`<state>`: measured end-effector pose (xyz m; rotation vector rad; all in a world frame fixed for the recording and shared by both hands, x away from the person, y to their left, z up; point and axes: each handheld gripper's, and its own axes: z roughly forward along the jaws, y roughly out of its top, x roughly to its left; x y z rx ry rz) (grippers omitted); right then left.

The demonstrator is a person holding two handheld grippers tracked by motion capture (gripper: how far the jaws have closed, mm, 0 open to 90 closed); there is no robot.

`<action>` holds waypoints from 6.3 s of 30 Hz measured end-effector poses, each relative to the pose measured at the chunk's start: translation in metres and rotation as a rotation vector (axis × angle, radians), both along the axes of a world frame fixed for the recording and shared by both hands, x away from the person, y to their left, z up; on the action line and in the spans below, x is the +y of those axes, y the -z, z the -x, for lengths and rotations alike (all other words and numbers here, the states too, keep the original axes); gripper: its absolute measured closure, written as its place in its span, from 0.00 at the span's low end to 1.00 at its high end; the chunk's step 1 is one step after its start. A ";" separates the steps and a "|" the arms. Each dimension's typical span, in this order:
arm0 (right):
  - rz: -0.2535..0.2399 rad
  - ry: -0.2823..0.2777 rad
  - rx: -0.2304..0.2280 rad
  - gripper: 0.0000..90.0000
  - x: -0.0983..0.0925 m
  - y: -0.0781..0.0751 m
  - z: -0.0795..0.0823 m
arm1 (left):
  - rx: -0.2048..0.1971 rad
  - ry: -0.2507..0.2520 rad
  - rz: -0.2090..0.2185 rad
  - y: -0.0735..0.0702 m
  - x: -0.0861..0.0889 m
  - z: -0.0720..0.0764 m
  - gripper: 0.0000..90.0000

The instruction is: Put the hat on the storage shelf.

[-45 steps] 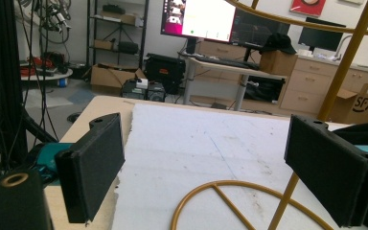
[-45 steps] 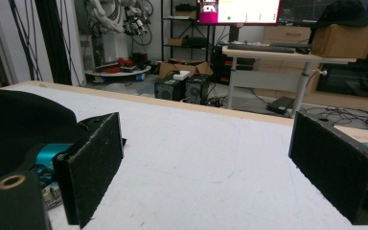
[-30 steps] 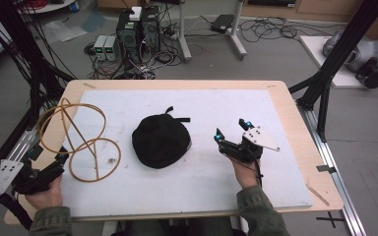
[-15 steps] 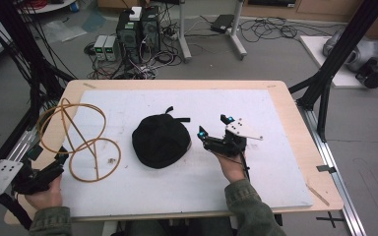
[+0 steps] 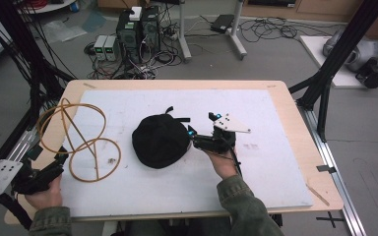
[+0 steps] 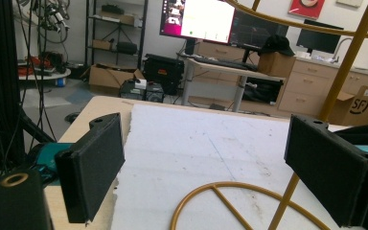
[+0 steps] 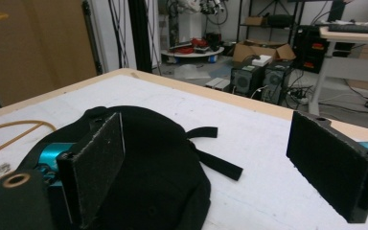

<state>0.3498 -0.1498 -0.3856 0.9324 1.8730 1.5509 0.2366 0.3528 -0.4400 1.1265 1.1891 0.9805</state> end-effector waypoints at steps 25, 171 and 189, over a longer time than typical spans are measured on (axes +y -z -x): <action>0.085 -0.147 0.084 0.14 0.044 0.015 -0.013 | 0.011 0.021 -0.001 0.001 -0.001 -0.003 0.15; -0.339 -0.438 -0.274 0.97 0.122 -0.121 0.014 | 0.006 0.036 0.023 0.001 0.001 -0.002 0.15; -0.349 -0.556 -0.239 0.97 0.187 -0.127 0.015 | 0.000 0.032 0.031 0.001 0.002 0.001 0.15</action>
